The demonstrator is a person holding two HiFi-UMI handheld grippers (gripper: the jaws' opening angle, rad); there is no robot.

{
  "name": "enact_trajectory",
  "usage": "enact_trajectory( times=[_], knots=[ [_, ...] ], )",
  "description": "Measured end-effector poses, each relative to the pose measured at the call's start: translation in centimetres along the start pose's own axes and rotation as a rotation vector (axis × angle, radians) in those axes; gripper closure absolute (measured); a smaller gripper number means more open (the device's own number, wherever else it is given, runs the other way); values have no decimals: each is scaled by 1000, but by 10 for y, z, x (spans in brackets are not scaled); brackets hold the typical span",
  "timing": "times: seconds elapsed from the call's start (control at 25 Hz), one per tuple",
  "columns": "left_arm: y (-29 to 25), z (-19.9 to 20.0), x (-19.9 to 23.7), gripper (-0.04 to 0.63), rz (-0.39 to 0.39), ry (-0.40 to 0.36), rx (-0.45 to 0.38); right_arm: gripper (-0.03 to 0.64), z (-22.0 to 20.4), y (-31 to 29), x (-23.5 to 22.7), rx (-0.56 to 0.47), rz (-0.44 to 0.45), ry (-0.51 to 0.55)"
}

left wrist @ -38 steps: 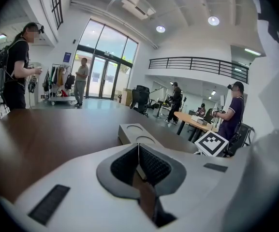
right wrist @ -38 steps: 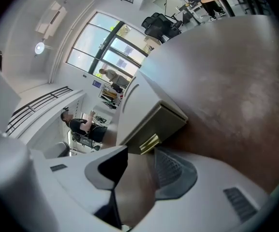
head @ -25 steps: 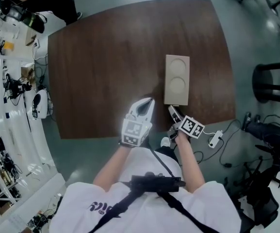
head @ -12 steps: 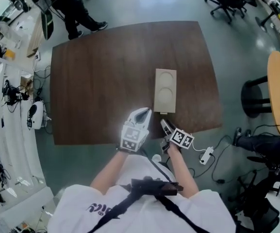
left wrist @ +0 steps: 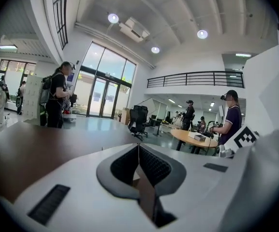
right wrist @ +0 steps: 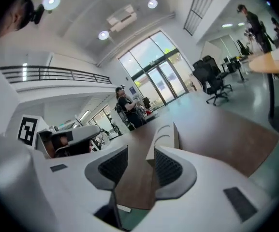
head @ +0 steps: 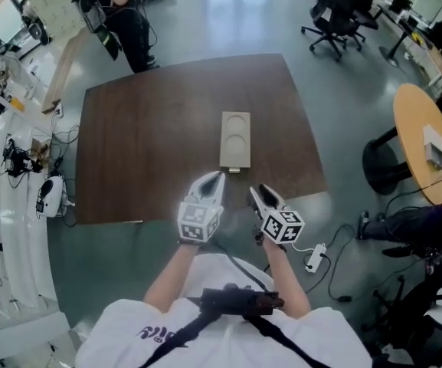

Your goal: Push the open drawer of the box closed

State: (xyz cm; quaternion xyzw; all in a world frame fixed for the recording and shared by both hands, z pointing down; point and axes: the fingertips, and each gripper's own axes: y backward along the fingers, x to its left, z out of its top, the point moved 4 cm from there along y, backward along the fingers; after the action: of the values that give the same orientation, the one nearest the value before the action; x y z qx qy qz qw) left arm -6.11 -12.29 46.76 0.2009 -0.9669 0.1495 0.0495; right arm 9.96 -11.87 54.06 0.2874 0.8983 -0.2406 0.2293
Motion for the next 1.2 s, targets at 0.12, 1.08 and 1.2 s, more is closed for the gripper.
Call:
enact_trajectory(
  times=[0.12, 1.08, 1.2],
  knots=[
    [29, 17, -33, 584, 10, -12, -65, 440, 23, 38, 32, -50, 22, 148],
    [173, 25, -118, 584, 29, -89, -234, 576, 14, 173, 146, -284, 10, 458],
    [180, 19, -123, 584, 22, -99, -234, 611, 7, 178, 151, -287, 16, 473]
  ],
)
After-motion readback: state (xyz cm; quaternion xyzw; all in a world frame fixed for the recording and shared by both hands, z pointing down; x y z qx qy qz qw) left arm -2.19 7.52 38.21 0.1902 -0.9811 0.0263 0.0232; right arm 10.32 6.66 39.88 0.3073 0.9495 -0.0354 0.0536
